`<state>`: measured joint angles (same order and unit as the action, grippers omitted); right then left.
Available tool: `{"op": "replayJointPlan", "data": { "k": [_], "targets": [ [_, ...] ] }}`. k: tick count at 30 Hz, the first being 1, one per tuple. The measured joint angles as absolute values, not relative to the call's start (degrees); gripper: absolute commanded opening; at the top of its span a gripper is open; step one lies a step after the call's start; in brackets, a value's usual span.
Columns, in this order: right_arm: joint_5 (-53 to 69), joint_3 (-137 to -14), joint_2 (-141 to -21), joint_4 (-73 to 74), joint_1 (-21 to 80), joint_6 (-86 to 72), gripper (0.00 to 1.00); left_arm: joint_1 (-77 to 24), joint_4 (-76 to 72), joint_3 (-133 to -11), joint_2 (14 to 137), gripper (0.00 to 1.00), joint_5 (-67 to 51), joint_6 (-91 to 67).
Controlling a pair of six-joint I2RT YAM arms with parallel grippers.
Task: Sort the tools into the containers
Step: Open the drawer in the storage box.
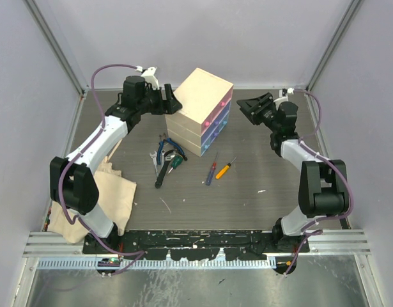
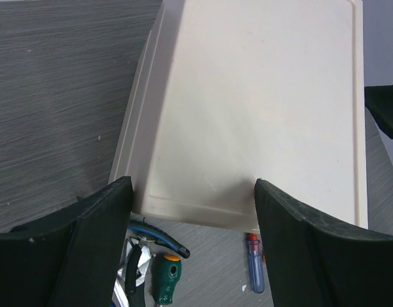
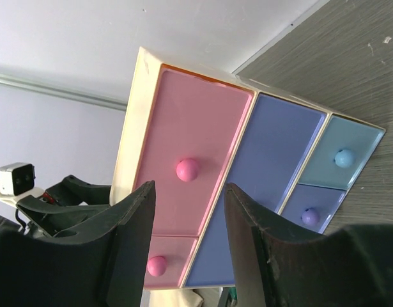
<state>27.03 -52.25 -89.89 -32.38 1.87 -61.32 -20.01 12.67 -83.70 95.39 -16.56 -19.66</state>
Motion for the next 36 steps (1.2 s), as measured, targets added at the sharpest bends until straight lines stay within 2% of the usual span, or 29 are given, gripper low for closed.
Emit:
{"op": "replayJointPlan", "data": {
  "k": [6, 16, 36],
  "targets": [
    [28.1, -51.5, -93.0, -38.3, 2.8, -66.3, 0.48, -20.1, 12.9, -83.9, 95.4, 0.75, -16.2, -19.4],
    [29.5, -51.9, -100.1, -45.5, 6.6, -72.7, 0.47, -20.3, 13.1, -84.0, 95.4, 0.75, -16.2, -18.7],
    [30.3, -52.5, -105.5, -55.3, 7.6, -80.0, 0.42, -20.3, 13.1, -84.1, 95.4, 0.75, -16.2, -18.6]
  ]
}}
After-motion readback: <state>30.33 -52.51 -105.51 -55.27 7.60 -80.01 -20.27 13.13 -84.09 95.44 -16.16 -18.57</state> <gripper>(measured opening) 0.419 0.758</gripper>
